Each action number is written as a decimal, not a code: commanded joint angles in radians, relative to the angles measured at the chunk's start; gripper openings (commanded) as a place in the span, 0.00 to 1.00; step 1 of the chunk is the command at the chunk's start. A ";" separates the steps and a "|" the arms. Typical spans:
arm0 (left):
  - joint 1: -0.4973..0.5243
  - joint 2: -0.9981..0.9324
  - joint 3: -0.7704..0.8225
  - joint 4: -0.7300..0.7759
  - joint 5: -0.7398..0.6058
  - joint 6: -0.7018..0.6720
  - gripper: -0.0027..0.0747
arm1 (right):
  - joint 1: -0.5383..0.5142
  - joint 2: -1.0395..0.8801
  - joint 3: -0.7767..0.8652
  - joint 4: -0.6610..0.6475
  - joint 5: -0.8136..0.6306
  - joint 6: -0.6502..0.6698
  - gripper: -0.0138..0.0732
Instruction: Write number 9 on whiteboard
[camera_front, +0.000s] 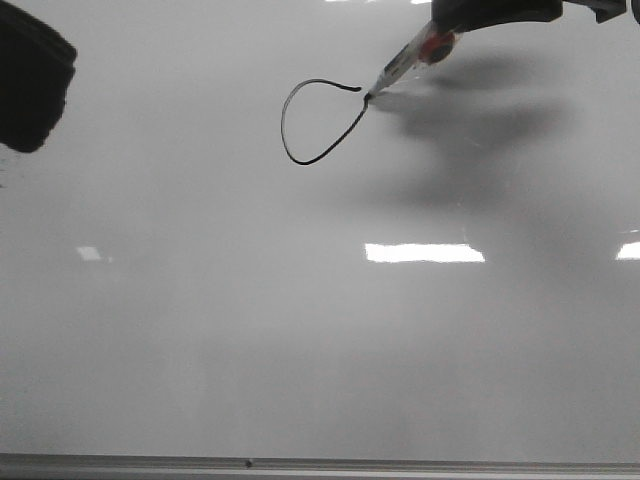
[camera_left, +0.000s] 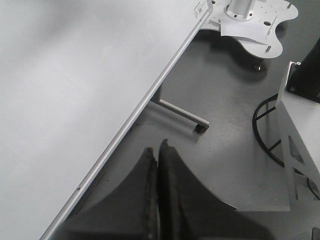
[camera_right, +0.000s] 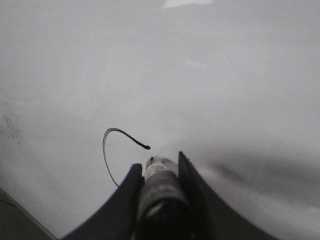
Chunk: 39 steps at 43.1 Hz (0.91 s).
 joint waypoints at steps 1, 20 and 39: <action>-0.007 -0.008 -0.026 -0.059 -0.019 0.000 0.01 | 0.007 -0.008 -0.002 -0.036 -0.046 0.014 0.05; -0.007 -0.008 -0.026 -0.059 -0.019 0.000 0.01 | 0.084 0.031 0.120 -0.081 -0.017 0.031 0.05; -0.007 0.087 -0.158 -0.058 0.054 -0.014 0.67 | 0.097 -0.113 -0.062 -0.230 0.767 0.099 0.05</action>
